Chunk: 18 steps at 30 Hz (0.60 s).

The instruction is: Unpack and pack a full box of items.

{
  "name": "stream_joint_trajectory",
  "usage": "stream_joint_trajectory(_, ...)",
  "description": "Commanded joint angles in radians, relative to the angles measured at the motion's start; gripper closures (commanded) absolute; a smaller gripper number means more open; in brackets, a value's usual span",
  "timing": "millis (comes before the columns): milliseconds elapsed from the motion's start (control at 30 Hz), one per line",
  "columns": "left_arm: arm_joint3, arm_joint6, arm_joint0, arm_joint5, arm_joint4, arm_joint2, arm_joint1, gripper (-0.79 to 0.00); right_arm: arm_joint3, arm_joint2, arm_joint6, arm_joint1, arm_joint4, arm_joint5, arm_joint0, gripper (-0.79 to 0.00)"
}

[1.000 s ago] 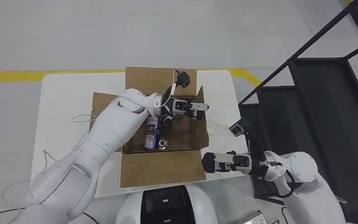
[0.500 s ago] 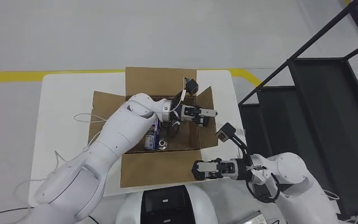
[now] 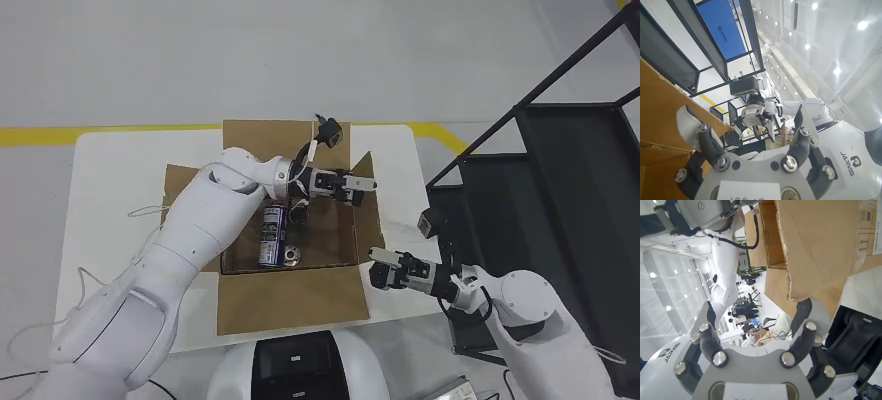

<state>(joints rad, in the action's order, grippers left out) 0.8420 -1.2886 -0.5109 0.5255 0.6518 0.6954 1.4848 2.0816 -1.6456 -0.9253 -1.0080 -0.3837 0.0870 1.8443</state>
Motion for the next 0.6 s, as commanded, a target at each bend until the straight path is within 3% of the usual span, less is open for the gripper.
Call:
stream_joint_trajectory(0,0.064,0.005,-0.018,-0.023,-0.037,0.056,-0.031,-0.785,-0.009,-0.006,0.023,-0.001,-0.018,-0.006,0.004,-0.785)
stream_joint_trajectory(200,0.283,0.032,-0.143,-0.152,-0.141,0.194,-0.108,-0.785,-0.023,-0.005,0.04,-0.003,-0.052,-0.017,0.008,-0.785)
stream_joint_trajectory(333,0.403,0.038,-0.221,-0.203,-0.173,0.229,-0.131,-0.785,-0.035,-0.002,0.088,-0.006,-0.076,-0.009,0.011,-0.785)
stream_joint_trajectory(567,0.535,0.033,-0.308,-0.271,-0.218,0.28,-0.16,-0.785,-0.073,-0.005,0.208,-0.018,-0.217,0.002,0.021,-0.785)
